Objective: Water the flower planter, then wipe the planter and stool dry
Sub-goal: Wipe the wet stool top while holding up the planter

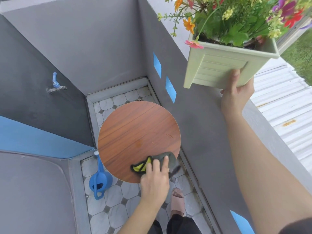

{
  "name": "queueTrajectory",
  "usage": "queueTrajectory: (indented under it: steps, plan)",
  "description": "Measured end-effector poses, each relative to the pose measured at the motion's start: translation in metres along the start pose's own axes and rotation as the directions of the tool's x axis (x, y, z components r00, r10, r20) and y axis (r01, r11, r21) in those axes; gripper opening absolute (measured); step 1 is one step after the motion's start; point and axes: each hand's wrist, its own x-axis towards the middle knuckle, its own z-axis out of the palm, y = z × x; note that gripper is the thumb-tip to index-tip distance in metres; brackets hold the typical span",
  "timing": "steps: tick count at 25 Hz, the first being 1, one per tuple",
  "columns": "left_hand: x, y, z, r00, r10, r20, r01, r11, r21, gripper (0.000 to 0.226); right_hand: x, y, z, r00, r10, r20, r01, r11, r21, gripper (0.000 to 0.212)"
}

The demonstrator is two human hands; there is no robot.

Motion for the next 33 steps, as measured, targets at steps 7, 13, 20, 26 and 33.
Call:
queueTrajectory:
  steps: [7, 13, 20, 26, 33]
  plan:
    - [0.026, -0.107, -0.020, 0.837, -0.534, -0.118, 0.535, 0.844, -0.028, 0.039, 0.000, -0.004, -0.001, 0.999, 0.028, 0.015, -0.028, 0.999, -0.019, 0.035]
    - [0.030, -0.046, -0.006, 0.960, -0.276, -0.051, 0.276, 0.961, 0.012, 0.040, -0.001, -0.002, 0.000, 0.998, 0.049, 0.030, -0.049, 0.999, 0.000, 0.038]
    - [0.096, 0.024, 0.012, 0.999, -0.011, -0.037, 0.013, 0.998, 0.060, 0.051, 0.000, -0.005, -0.001, 1.000, 0.002, 0.022, -0.002, 1.000, -0.009, 0.037]
    - [0.141, -0.051, 0.004, 0.962, -0.246, -0.117, 0.258, 0.962, 0.090, 0.046, 0.001, -0.006, 0.000, 1.000, -0.027, 0.002, 0.027, 0.999, -0.030, 0.026]
    - [0.115, -0.135, -0.011, 0.820, -0.541, -0.188, 0.553, 0.833, 0.014, 0.041, 0.000, -0.008, 0.001, 0.999, -0.028, -0.017, 0.028, 0.998, 0.050, 0.036]
